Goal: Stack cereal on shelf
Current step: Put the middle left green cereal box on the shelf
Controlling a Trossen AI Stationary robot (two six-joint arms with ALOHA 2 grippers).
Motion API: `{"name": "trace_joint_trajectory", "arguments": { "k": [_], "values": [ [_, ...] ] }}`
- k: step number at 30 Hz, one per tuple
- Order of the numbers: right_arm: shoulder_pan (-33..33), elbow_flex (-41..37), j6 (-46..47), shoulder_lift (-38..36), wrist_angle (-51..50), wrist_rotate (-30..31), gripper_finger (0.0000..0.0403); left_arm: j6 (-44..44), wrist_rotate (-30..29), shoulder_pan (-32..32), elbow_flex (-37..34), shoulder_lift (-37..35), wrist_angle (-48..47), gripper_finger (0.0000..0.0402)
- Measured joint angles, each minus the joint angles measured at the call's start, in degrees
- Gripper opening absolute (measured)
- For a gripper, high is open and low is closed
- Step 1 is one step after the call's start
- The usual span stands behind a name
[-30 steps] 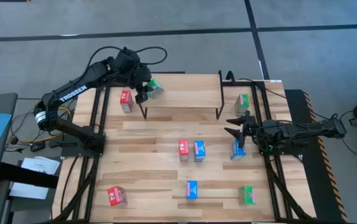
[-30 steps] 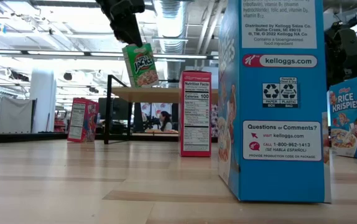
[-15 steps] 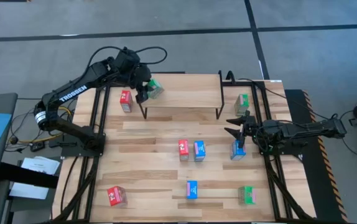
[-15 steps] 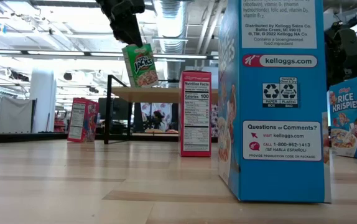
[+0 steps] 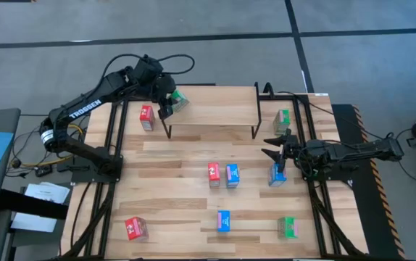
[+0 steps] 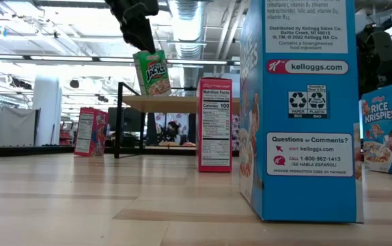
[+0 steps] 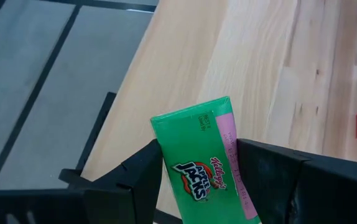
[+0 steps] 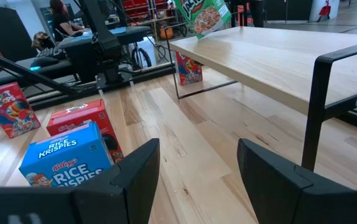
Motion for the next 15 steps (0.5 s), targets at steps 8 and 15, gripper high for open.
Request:
{"name": "trace_joint_trajectory", "arguments": {
  "k": [8, 15],
  "values": [
    [0.0, 0.0, 0.0, 0.0, 0.0, 0.0, 0.0240, -0.5, 0.0, 0.0, 0.0, 0.0, 0.1, 0.0181],
    [0.0, 0.0, 0.0, 0.0, 0.0, 0.0, 0.0240, -0.7, 0.1, 0.0, 0.0, 0.0, 0.6, 0.0215]
  ]
}}
